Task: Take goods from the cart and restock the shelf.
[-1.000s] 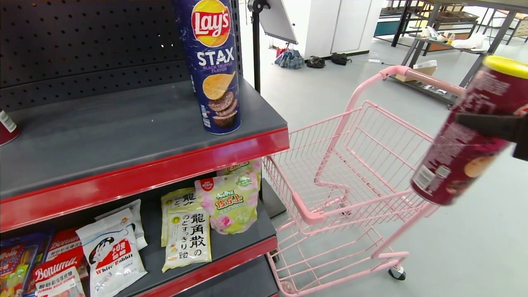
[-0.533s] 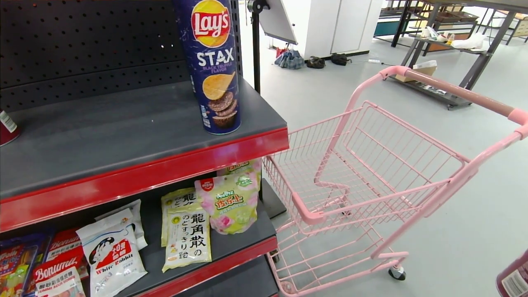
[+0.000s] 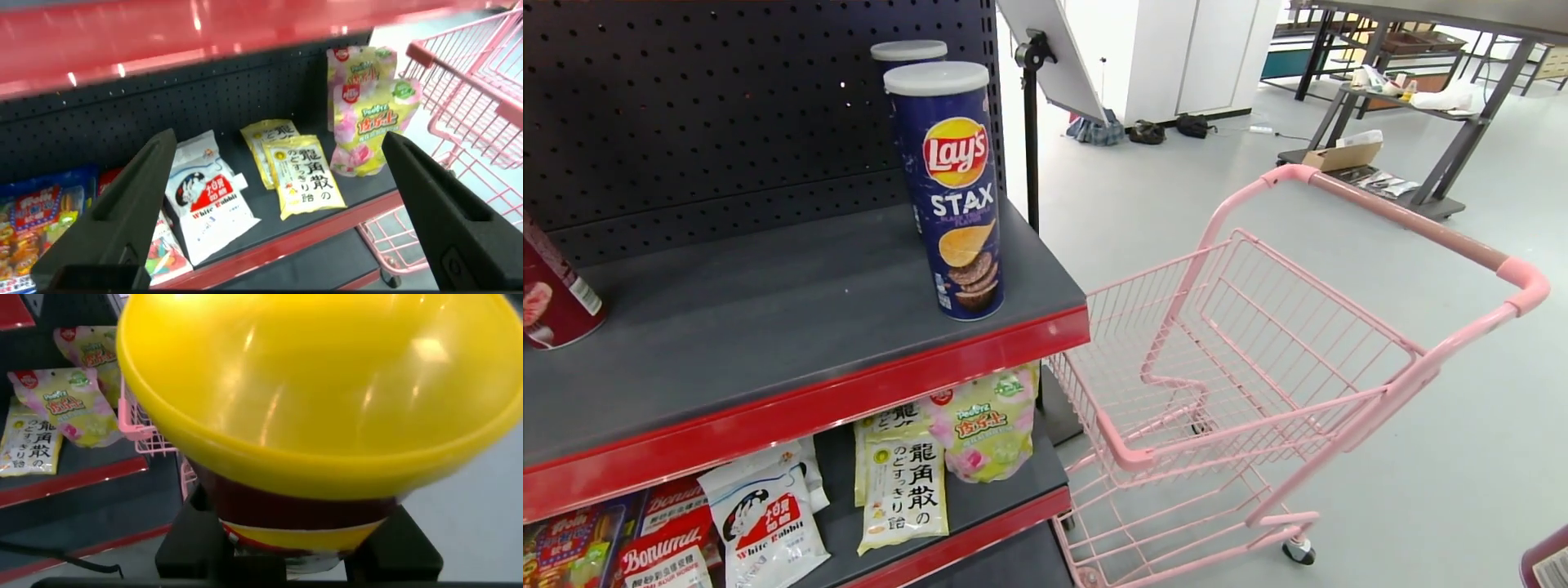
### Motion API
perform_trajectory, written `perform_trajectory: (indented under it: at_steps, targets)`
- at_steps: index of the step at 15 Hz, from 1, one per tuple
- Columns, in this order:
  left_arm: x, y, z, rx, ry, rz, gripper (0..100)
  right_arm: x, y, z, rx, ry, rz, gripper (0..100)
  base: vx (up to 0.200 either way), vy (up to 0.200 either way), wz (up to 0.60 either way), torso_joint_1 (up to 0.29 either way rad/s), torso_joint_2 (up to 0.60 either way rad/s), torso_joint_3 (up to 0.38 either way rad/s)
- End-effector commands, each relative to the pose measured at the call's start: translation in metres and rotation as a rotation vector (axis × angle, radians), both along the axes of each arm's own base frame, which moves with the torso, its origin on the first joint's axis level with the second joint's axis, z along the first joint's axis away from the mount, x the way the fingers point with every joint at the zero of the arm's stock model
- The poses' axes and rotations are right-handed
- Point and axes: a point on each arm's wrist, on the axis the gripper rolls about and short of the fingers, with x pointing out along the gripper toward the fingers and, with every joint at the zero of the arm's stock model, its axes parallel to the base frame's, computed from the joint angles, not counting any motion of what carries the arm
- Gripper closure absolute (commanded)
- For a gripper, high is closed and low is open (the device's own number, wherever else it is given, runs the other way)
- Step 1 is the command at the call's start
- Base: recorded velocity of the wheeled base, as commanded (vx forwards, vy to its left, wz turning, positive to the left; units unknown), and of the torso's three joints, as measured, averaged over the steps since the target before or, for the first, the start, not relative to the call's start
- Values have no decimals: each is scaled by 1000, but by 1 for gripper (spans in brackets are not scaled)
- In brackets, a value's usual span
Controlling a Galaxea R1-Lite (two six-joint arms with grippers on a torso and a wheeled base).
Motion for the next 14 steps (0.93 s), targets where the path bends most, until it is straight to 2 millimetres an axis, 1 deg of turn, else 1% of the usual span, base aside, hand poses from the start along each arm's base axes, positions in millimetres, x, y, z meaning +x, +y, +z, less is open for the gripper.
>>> perform_trajectory:
  at_steps: [1,7,12,14]
  targets:
    - [0,0,0,0,0,0,0,2,0,-2,-3,13,4,100,0,0,0,188,-559,-383]
    - [0,0,0,0,0,0,0,3,0,-4,-14,23,11,100,0,0,0,211,-579,-369]
    - [0,0,0,0,0,0,0,9,1,-4,-19,44,11,100,0,0,0,168,-418,-257]
    - [0,0,0,0,0,0,0,12,1,-3,-38,51,12,100,0,0,0,122,-307,-181]
